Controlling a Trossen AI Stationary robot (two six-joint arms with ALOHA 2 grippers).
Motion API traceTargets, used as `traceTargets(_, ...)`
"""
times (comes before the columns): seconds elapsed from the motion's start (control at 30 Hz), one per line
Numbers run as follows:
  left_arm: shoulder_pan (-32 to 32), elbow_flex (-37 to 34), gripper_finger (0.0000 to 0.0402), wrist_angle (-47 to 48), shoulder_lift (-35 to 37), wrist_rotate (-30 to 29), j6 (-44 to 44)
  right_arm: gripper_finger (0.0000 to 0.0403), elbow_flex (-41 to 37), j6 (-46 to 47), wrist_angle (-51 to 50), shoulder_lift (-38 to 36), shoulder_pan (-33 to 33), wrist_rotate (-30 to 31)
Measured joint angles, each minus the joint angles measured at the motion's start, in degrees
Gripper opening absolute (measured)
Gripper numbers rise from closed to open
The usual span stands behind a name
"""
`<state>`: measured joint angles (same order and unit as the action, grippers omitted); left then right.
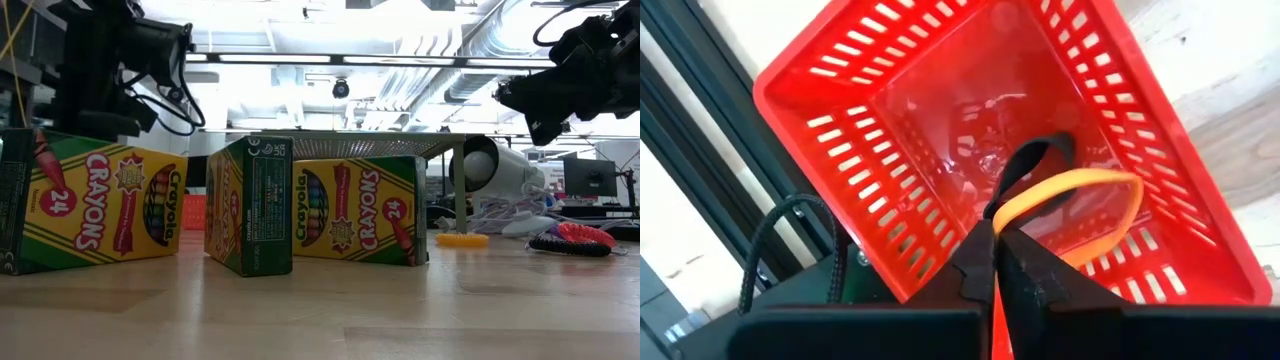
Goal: Pick & Place Office Desk Supplies
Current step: Put the yellow rubber band into the orange bin on the shelf, then put the white rubber band into the orange bin on the shelf
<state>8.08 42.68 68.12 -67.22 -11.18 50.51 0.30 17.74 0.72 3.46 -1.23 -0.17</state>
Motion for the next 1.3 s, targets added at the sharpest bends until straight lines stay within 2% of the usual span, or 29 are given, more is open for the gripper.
traceTargets(0.13,0.0,0.0,0.0007,0.0,0.0,-1.1,-1.0,0.009,0.0,0.0,0.0,0.0,0.0,0.0)
traceTargets(0.5,0.0,0.0,0.0075,0.0,0.0,-1.0,-1.2,0.009,0.0,0.0,0.0,0.0,0.0,0.0)
traceTargets(0.77,0.0,0.0,0.0078,-0.2,0.5,-0.6,-1.3,0.009,0.0,0.0,0.0,0.0,0.0,0.0)
traceTargets(1.03,-0.2,2.7,0.0078,-0.3,8.8,0.1,-3.8,0.009,0.0,0.0,0.0,0.0,0.0,0.0)
traceTargets(1.3,-5.1,2.9,0.0078,-2.3,12.1,1.7,-6.3,0.009,0.0,0.0,0.0,0.0,0.0,0.0)
